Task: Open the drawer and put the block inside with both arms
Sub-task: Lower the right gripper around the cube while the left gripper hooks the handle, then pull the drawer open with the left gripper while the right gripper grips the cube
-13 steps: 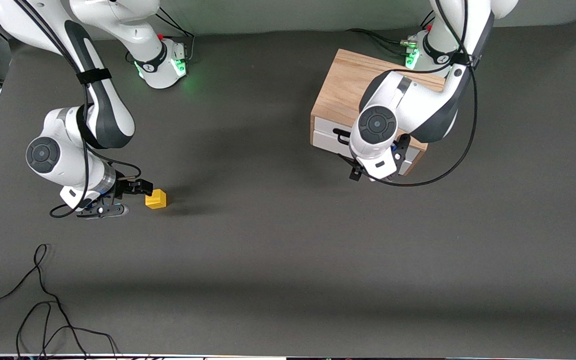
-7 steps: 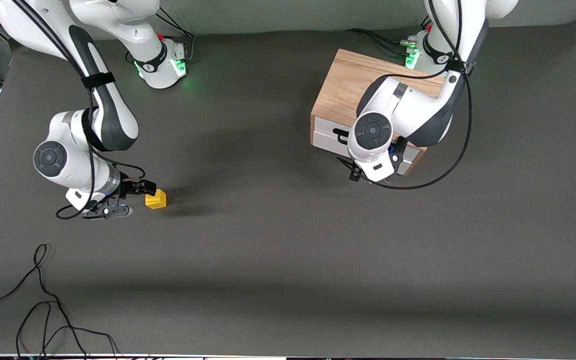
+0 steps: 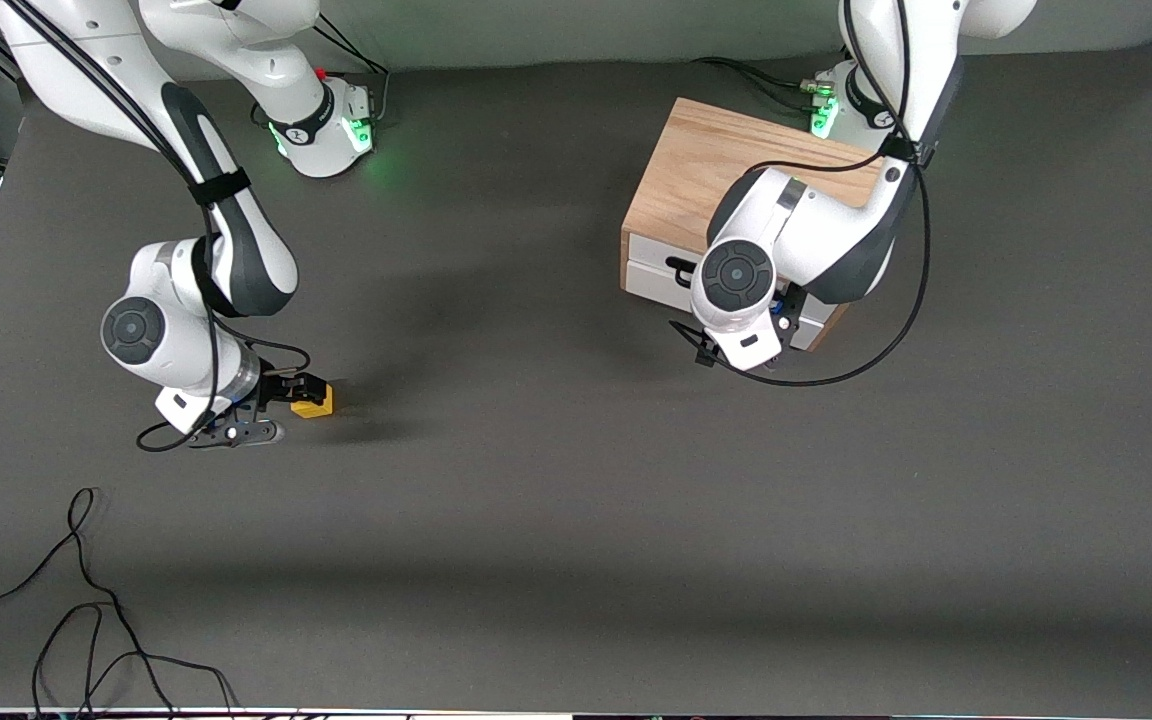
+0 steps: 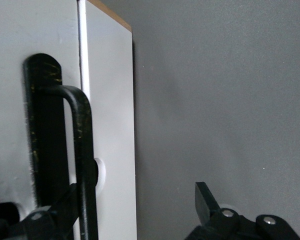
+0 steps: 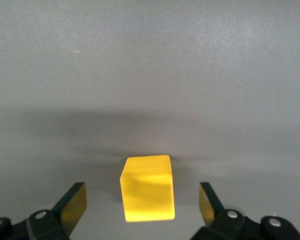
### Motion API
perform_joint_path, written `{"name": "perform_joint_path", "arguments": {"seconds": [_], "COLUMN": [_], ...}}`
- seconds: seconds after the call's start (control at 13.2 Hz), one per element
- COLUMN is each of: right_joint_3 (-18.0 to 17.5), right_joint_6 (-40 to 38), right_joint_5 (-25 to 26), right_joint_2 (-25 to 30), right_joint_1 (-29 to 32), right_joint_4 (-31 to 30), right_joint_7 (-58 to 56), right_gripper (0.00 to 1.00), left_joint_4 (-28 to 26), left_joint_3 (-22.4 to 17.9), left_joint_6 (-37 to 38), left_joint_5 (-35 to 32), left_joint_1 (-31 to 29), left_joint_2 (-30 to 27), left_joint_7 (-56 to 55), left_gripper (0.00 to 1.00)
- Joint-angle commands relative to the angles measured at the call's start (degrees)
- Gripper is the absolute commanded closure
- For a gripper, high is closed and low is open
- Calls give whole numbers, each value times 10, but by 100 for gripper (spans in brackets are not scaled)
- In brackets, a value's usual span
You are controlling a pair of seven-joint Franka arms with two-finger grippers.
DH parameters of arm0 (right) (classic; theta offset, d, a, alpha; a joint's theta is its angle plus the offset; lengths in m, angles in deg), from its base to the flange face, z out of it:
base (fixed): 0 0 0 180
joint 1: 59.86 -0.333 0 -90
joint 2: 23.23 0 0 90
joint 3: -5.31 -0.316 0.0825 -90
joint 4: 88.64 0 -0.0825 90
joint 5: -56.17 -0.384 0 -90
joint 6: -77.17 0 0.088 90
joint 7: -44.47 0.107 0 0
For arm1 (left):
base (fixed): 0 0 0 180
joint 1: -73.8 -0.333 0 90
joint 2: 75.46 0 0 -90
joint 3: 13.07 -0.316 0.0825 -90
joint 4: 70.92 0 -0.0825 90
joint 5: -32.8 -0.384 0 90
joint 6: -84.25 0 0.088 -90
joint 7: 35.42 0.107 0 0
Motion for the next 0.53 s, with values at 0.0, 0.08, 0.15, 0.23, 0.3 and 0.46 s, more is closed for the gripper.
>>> {"name": "perform_joint_path", "arguments": {"seconds": [0.0, 0.08, 0.15, 0.23, 0.3, 0.46], "right_joint_3": [0, 0, 0, 0, 0, 0], "right_joint_6": [31, 38, 47, 59, 63, 66], "right_joint_5": [11, 11, 11, 11, 11, 11], "right_joint_2": [-5, -5, -6, -9, -13, -16], "right_joint_1": [-3, -4, -3, -3, -3, -3], "right_joint_4": [-20, -27, -33, -38, -39, -39], "right_joint_7": [8, 8, 5, 4, 4, 4], "right_gripper": [0, 0, 0, 0, 0, 0], "left_joint_4": [1, 2, 4, 4, 4, 6], "left_joint_3": [-4, -4, -4, -4, -4, -4], "left_joint_6": [-12, -12, -13, -14, -17, -22], "left_joint_5": [-5, -5, -5, -5, -5, -5], "left_joint_1": [9, 9, 9, 9, 9, 8], "left_joint_2": [6, 6, 6, 7, 8, 9], "left_joint_7": [-13, -13, -12, -12, -10, -7], "left_gripper": [0, 0, 0, 0, 0, 0]}}
